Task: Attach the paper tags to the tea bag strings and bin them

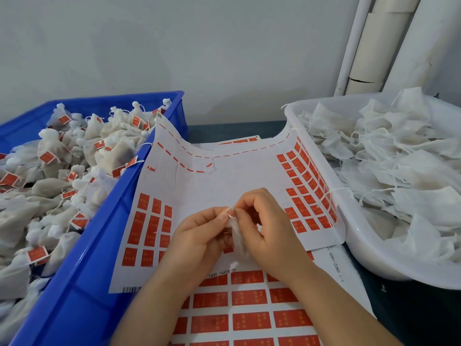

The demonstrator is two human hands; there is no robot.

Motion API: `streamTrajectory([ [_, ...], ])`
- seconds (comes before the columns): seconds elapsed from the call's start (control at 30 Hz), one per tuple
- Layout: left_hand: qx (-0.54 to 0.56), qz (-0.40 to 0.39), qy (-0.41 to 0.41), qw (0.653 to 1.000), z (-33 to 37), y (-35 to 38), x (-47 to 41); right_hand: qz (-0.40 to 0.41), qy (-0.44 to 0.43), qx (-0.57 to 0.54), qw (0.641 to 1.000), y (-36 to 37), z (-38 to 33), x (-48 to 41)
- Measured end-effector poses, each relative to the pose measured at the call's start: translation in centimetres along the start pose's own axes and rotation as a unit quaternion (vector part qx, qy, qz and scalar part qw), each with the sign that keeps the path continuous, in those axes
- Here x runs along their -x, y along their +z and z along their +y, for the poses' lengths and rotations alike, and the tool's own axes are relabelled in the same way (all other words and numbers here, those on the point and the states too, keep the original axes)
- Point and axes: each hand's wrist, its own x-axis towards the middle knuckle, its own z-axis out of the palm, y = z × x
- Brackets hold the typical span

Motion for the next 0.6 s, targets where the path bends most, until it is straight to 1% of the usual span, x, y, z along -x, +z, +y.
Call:
streamTrajectory([
  [0.13,-0.017,0.035,-0.004,0.999,-0.09,-0.16,-0.13,0.011,0.002,-0.033,0.999,-0.11,-0.26,0.11],
  [0.43,-0.009,0.052,0.009,0.999,-0.37,-0.21,-0.33,0.048,-0.002,-0.005,0.999,-0.37,-0.2,0.07],
  [0.53,-0.027,0.08,0.017,0.996,-0.52,-0.14,-0.32,0.043,-0.006,-0.012,0.999,-0.36,-0.31,0.15],
  [0.6,-0.044,0.094,0.018,0.994,-0.58,-0.11,-0.31,0.032,0.013,-0.017,0.999,-0.28,-0.35,0.22],
])
